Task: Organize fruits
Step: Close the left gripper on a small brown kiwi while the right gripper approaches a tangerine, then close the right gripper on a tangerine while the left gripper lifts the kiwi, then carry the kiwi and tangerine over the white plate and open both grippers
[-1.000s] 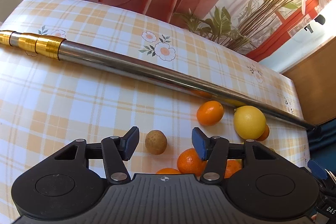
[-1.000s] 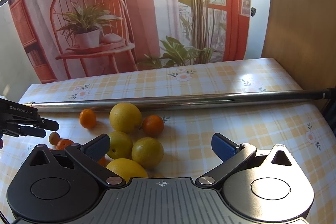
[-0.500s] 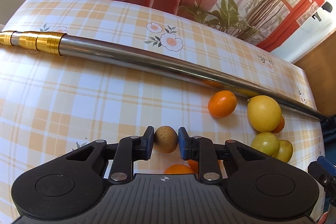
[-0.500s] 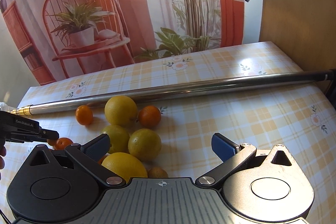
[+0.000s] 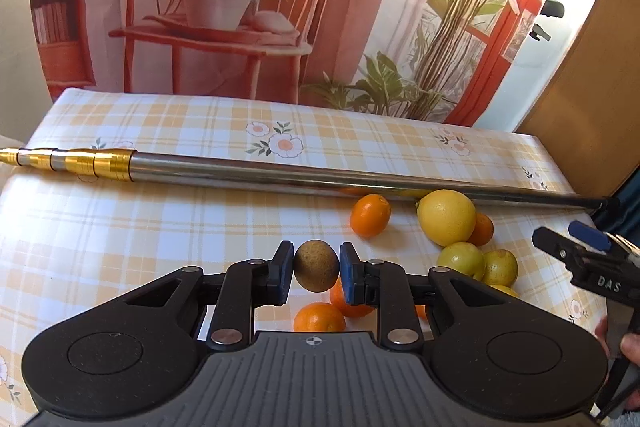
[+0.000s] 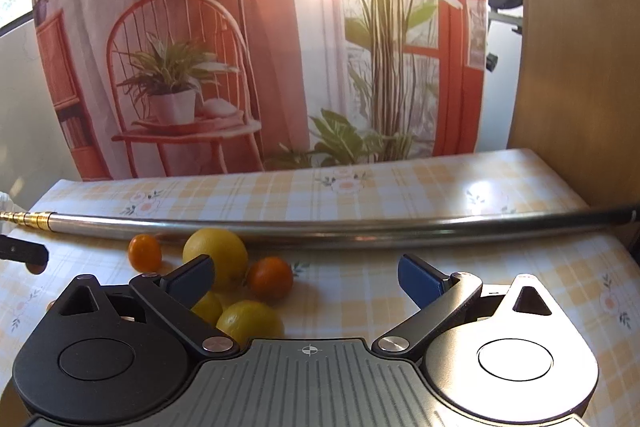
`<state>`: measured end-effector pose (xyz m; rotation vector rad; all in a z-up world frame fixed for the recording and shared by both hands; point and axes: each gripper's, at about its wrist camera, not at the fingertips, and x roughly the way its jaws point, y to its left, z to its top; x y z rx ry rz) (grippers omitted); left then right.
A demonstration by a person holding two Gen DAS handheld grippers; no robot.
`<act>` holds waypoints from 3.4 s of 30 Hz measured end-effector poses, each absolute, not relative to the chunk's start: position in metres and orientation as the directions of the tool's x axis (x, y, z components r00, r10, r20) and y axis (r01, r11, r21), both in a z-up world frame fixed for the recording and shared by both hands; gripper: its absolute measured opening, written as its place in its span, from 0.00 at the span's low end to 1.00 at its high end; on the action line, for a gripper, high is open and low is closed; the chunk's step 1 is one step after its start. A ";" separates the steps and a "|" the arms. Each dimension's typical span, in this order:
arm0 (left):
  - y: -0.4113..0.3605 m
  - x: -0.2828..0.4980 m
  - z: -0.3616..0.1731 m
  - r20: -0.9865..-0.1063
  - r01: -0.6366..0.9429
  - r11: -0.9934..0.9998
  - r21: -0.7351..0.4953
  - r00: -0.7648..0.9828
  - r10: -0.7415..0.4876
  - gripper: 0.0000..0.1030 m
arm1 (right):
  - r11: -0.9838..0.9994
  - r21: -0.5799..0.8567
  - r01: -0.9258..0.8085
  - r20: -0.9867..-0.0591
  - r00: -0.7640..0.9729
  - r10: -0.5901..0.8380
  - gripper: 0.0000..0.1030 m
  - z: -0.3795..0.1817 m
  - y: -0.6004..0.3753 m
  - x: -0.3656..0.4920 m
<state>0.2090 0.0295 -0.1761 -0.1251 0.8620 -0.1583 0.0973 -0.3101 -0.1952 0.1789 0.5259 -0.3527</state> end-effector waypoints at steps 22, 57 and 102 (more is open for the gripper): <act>0.025 0.180 -0.173 -0.696 0.114 0.980 -0.164 0.690 -0.197 0.25 | 0.966 0.153 0.206 -0.635 0.770 -0.064 0.41 -0.237 -0.330 0.157; 0.028 0.131 -0.178 -0.734 0.168 0.971 -0.168 0.636 -0.237 0.25 | 0.955 0.241 0.171 -0.543 0.840 -0.013 0.31 -0.179 -0.273 0.070; 0.004 0.108 -0.223 -0.863 0.261 0.956 -0.134 0.444 -0.242 0.25 | 0.988 0.140 0.071 -0.793 0.605 0.069 0.32 -0.215 -0.206 0.037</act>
